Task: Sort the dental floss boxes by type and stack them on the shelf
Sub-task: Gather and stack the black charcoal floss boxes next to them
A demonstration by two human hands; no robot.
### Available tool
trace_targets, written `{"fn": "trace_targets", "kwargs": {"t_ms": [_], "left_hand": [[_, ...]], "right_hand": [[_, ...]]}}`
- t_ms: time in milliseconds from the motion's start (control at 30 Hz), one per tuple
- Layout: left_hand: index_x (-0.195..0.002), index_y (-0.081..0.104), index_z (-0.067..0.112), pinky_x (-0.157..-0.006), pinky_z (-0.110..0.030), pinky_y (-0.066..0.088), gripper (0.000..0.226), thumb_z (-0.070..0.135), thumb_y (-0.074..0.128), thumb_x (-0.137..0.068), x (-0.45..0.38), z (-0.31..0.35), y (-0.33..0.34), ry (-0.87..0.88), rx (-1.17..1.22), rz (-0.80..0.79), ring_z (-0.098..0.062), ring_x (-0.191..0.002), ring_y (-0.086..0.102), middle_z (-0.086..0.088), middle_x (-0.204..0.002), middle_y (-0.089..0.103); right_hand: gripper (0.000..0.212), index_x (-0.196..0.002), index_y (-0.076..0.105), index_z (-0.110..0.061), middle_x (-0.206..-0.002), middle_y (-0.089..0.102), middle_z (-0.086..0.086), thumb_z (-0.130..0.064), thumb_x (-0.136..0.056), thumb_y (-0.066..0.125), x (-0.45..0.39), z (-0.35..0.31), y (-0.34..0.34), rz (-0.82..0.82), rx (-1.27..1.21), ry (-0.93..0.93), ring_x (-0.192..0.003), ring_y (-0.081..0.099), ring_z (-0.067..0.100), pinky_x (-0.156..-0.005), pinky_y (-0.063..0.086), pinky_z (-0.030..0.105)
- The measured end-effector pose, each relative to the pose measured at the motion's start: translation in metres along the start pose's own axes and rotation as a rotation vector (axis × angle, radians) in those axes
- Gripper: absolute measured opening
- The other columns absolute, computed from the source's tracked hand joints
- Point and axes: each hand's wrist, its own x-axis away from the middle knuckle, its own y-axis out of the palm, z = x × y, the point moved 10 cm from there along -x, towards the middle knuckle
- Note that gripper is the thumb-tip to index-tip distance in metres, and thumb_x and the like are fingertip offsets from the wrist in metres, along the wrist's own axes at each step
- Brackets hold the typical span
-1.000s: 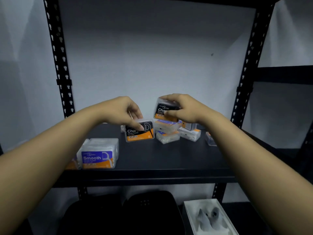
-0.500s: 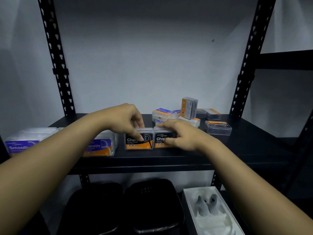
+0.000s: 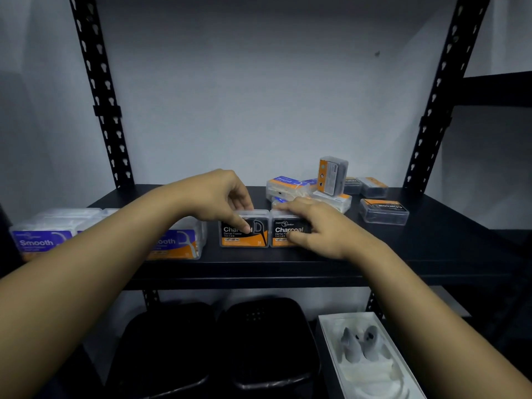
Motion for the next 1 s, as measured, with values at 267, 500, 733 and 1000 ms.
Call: {"fn": "trace_targets", "kwargs": {"t_ms": [267, 500, 733, 1000], "left_hand": [[-0.101, 0.079, 0.020, -0.078, -0.024, 0.061, 0.037, 0.031, 0.093, -0.068, -0.001, -0.001, 0.000, 0.004, -0.012, -0.010, -0.003, -0.077, 0.074, 0.009, -0.085, 0.079], [-0.100, 0.079, 0.020, -0.082, -0.027, 0.061, 0.035, 0.030, 0.092, -0.069, -0.002, -0.002, 0.002, 0.007, 0.007, -0.014, -0.005, -0.078, 0.075, 0.008, -0.086, 0.080], [-0.101, 0.079, 0.022, -0.081, -0.028, 0.061, 0.032, 0.031, 0.090, -0.072, -0.005, 0.002, 0.005, 0.007, -0.021, -0.041, -0.003, -0.078, 0.075, 0.010, -0.088, 0.080], [-0.100, 0.075, 0.026, -0.084, -0.035, 0.060, 0.034, 0.041, 0.088, -0.072, -0.010, 0.002, 0.011, -0.014, -0.136, -0.082, -0.005, -0.080, 0.073, 0.011, -0.089, 0.078]], "right_hand": [[0.070, -0.150, 0.049, -0.035, -0.147, 0.055, -0.007, -0.046, -0.082, 0.057, 0.004, 0.020, 0.000, -0.026, -0.020, 0.058, -0.134, 0.048, 0.010, -0.116, 0.038, 0.037], [0.069, -0.149, 0.050, -0.034, -0.146, 0.056, -0.004, -0.045, -0.081, 0.057, 0.000, 0.015, 0.002, -0.024, 0.003, 0.032, -0.133, 0.050, 0.013, -0.113, 0.040, 0.039], [0.062, -0.147, 0.052, -0.031, -0.144, 0.058, -0.002, -0.036, -0.085, 0.062, -0.002, 0.008, 0.002, -0.004, 0.025, -0.020, -0.130, 0.052, 0.018, -0.110, 0.042, 0.042], [0.060, -0.146, 0.052, -0.033, -0.144, 0.058, -0.003, -0.035, -0.088, 0.067, -0.004, 0.010, 0.003, -0.020, 0.034, -0.053, -0.130, 0.052, 0.016, -0.110, 0.042, 0.039]]}}
